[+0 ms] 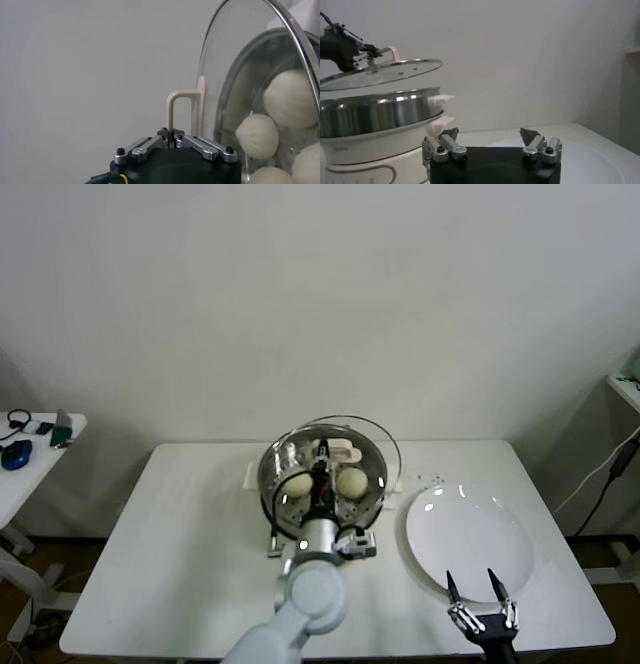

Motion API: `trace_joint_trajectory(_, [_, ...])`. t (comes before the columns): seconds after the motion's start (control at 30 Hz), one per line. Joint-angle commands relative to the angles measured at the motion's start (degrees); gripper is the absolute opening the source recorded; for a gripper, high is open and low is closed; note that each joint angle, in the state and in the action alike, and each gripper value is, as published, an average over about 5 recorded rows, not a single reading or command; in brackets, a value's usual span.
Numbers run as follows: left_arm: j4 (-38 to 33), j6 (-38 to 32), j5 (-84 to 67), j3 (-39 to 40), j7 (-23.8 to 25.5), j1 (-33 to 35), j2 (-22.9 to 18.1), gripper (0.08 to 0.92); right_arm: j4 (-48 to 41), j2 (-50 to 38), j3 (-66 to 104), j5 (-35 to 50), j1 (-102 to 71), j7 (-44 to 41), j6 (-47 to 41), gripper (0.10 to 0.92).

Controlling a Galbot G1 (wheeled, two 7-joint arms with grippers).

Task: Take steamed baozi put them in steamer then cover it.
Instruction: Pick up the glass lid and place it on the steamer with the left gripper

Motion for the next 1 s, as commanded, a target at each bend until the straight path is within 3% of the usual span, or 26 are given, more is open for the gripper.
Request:
trace_joint_trajectory(0.03, [4.61, 0.41, 1.56, 0.06, -0.58, -0.88, 0.09, 0.135, -0.32, -0.1, 0.03, 0.27, -0.03, -0.06, 0.52, 0.823])
trace_joint_trajectory(0.27, [5.03, 0.32, 1.51, -1.05, -0.38, -1.24, 1.56, 0.135, -0.36, -0.04, -0.16, 0.07, -0.03, -0.43, 0.73, 0.823])
trace_joint_trajectory(1.0, [5.96, -1.06, 3.45, -1.55, -0.32, -0.17, 0.86, 0.135, -0.6, 0.44, -0.19, -0.03, 0.15, -0.82, 1.64, 0.823])
